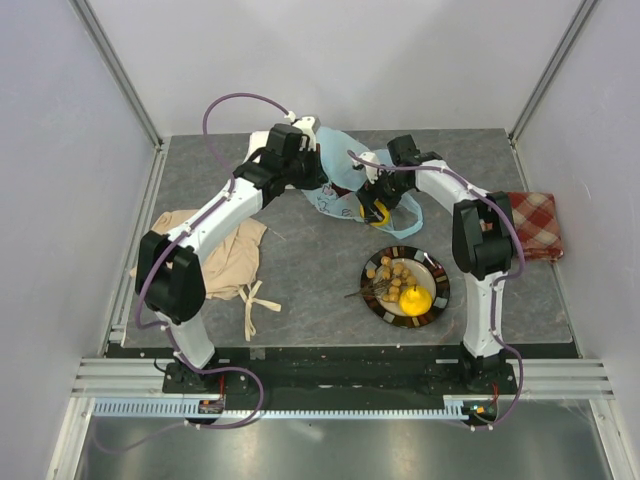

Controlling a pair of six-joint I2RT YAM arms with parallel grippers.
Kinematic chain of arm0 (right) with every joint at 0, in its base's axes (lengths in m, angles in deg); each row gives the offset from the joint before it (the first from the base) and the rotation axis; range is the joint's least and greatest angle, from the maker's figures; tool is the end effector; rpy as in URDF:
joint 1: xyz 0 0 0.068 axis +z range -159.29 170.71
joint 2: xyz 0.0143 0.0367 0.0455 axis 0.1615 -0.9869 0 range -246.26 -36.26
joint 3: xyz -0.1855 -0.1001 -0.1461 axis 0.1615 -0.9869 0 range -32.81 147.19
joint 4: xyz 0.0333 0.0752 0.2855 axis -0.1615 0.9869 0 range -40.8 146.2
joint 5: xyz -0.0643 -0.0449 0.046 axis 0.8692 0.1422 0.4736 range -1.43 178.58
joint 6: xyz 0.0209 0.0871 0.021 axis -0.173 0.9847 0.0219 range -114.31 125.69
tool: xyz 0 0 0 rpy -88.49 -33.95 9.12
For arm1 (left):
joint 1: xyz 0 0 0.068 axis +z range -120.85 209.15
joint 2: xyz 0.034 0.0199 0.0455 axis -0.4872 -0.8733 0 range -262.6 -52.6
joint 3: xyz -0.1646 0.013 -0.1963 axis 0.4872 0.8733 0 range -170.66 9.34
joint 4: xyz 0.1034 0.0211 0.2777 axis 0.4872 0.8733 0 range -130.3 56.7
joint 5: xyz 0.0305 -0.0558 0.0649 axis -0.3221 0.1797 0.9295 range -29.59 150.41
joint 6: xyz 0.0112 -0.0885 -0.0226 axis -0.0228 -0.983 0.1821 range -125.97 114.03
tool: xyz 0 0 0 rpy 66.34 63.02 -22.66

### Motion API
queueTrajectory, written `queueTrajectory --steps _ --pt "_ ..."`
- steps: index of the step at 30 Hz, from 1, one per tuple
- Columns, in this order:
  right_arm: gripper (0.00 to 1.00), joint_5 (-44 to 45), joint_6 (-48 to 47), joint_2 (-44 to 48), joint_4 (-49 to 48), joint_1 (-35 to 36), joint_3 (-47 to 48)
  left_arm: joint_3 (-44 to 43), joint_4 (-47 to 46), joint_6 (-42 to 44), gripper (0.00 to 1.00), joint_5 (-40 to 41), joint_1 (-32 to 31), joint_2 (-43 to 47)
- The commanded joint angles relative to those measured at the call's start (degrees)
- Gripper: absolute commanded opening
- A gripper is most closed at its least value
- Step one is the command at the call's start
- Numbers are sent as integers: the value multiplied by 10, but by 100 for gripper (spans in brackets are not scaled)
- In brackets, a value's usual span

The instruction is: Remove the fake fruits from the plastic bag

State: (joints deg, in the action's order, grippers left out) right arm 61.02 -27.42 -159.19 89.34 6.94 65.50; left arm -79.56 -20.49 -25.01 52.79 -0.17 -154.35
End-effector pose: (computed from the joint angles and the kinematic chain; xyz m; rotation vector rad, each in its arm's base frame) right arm 0.4686 0.1762 0.1244 -1.2096 2.2930 0.5430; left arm 0.4223 -0.2497 0.2669 0.2771 2.1856 -0.6270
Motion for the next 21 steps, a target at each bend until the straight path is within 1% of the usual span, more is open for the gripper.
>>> queueTrajectory --steps 1,3,4,6,7,10,14,15,18,20,21 --pt "88 38 30 -6 -45 8 8 -27 -7 10 4 8 1 -4" --pt "80 41 33 -1 -50 8 9 -27 -7 10 4 10 1 -3" --pt "72 41 33 8 -51 8 8 -28 -7 10 4 9 1 -2" --pt "63 41 37 26 -53 8 4 -28 -7 9 4 9 1 -3" --pt "52 40 41 47 -52 8 4 -28 -7 9 4 9 1 -3" --pt "43 35 53 94 -45 8 0 -26 -9 6 4 9 1 -3" --pt "43 -3 75 145 -2 9 5 -23 -16 5 4 9 0 -5" --pt "43 -32 80 156 5 9 2 -23 -17 6 4 10 1 -6" --pt "43 -78 94 195 35 8 -12 -25 -18 4 4 11 1 -10" --pt "43 -79 91 227 57 9 -34 -28 -17 4 4 9 0 -12" --pt "44 -68 85 259 70 8 -45 -29 -18 4 4 9 1 -10"
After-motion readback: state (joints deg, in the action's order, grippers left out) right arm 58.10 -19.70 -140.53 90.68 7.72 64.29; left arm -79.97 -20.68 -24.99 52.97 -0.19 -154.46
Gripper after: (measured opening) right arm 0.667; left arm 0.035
